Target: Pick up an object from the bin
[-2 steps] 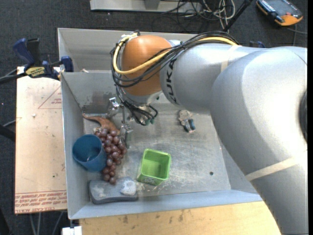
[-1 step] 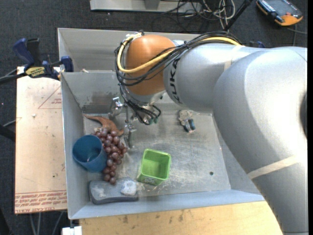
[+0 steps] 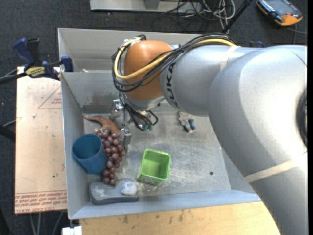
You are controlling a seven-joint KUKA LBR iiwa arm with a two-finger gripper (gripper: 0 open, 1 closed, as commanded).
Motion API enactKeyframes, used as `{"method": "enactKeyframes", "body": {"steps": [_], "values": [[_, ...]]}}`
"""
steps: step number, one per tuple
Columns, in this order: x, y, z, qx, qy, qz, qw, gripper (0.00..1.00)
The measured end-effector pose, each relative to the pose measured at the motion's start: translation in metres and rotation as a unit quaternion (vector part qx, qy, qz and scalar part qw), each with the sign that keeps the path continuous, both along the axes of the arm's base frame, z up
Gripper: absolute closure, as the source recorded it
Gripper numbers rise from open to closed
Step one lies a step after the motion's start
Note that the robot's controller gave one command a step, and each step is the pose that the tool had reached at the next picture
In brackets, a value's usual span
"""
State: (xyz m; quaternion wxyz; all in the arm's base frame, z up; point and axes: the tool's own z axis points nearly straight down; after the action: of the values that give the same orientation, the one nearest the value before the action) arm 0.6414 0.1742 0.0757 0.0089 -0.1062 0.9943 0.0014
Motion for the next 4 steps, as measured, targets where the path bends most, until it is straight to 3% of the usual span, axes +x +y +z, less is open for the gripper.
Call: {"method": "enactKeyframes", "body": {"steps": [1,2,3,4], "values": [[0.003,0.016,-0.002,-0.003,0.0029,0.012,0.9999,0.0],[-0.003,0.021,-0.001,-0.004,0.0003,0.338,0.9413,1.0],[-0.003,0.021,-0.001,-0.004,0.0004,0.337,0.9413,1.0],[-0.003,0.022,0.037,-0.004,0.009,0.332,0.9433,1.0]]}}
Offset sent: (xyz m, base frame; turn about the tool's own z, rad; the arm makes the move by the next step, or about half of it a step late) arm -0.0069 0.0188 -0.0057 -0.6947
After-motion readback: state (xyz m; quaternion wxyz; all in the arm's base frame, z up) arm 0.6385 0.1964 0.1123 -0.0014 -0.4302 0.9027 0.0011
